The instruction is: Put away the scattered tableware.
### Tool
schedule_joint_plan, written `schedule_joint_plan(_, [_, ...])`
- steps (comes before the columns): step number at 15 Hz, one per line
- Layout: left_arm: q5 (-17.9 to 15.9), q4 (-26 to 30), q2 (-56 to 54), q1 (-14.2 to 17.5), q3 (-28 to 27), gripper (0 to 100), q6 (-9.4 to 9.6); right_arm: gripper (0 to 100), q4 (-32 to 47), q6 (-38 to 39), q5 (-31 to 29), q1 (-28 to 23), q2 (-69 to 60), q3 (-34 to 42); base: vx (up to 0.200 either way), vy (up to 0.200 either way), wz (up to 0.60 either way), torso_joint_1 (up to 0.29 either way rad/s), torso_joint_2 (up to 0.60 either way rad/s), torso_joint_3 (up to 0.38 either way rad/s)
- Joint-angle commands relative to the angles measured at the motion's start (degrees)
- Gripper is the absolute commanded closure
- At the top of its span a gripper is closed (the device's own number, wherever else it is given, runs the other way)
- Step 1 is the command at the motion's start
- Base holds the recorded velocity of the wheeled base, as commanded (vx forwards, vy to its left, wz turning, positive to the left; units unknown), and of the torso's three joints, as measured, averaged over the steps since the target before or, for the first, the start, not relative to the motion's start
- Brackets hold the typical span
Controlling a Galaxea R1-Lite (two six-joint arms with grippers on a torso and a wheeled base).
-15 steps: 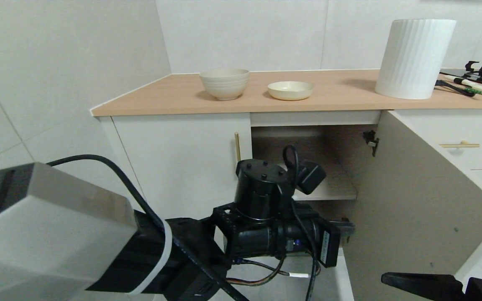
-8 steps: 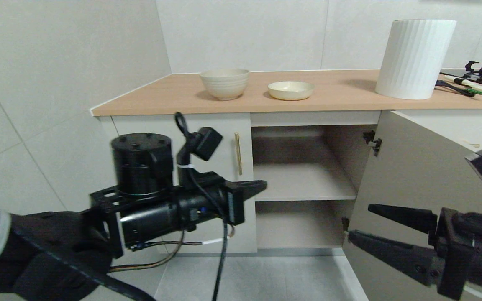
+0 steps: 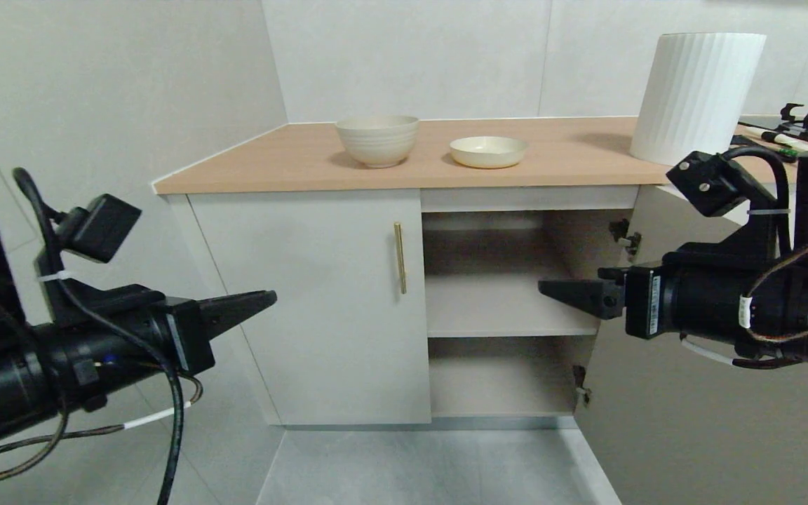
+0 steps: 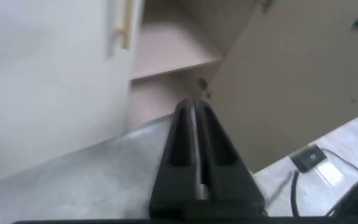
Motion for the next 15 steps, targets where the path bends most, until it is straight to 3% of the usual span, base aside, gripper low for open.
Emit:
schedule_joint_plan(1, [0.0, 0.9, -3.7, 2.3, -1.0, 0, -0.03, 0, 0.4, 0.1, -0.3, 0.4, 2.0, -0.5, 0.000, 0.000, 0.00, 0.000, 0.00, 0.000])
schedule_joint_plan(3, [-0.2, 0.9, -3.5, 3.6, -2.1, 0, -0.47, 0, 1.6, 0.3, -0.4, 0.4, 0.6, 0.0, 0.000, 0.000, 0.00, 0.000, 0.00, 0.000])
schedule_joint_plan(6, [-0.2, 0.8, -3.4, 3.7, -3.3, 0, -0.38, 0, 5.9, 0.9, -0.3, 0.3, -1.8, -0.5, 0.000, 0.000, 0.00, 0.000, 0.00, 0.000])
schedule_joint_plan(10, [-0.4, 0.9, -2.9, 3.6, -3.3, 0, -0.47, 0, 5.9, 0.9, -0.3, 0.2, -1.2, -0.5, 0.000, 0.000, 0.00, 0.000, 0.00, 0.000])
schedule_joint_plan(13, [-1.1, 0.9, -2.9, 3.6, -2.9, 0, -0.56, 0, 5.9, 0.9, -0.3, 0.2, -1.9, -0.4, 0.000, 0.200, 0.00, 0.007, 0.00, -0.002])
schedule_joint_plan(15, [-1.1, 0.9, -2.9, 3.0, -2.6, 0, -0.29, 0, 5.9, 0.9, -0.3, 0.2, -2.2, -0.3, 0.000, 0.000, 0.00, 0.000, 0.00, 0.000])
